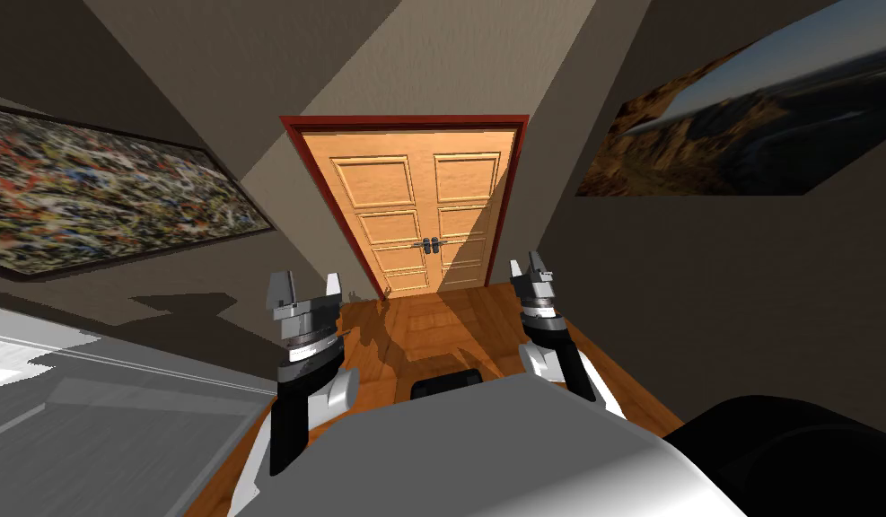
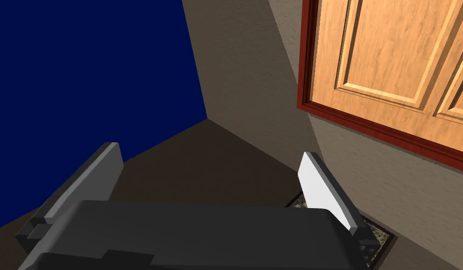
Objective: Pull the door open
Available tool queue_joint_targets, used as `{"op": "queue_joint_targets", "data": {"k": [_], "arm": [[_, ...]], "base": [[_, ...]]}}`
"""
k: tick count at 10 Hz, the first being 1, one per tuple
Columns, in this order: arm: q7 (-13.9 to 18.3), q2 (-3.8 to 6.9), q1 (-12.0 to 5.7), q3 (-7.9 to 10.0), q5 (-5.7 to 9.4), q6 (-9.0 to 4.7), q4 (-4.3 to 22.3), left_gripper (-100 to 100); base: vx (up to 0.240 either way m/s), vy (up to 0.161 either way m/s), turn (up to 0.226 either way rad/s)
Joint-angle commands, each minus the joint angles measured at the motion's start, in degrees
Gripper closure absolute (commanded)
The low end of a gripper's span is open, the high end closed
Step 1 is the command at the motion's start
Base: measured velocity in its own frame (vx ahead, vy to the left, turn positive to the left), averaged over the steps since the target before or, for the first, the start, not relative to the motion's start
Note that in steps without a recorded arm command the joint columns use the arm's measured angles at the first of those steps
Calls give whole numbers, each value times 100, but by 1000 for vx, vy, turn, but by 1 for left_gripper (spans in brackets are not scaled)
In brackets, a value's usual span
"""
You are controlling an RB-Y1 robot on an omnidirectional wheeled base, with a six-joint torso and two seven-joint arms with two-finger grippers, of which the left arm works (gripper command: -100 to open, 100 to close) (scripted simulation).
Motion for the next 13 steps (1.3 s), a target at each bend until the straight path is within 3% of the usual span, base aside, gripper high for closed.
{"op": "queue_joint_targets", "data": {"k": [1, 5, 8, 13], "arm": [[16, 69, -61, 21, 20, 33, 163, -100], [65, 251, -256, 90, 84, 140, 681, -100], [89, 325, -350, 122, 114, 191, 928, -100], [162, 526, -635, 222, 208, 347, 1686, -100]], "base": [[83, -14, -49], [164, -34, -54], [112, -23, -39], [146, -39, -65]]}}
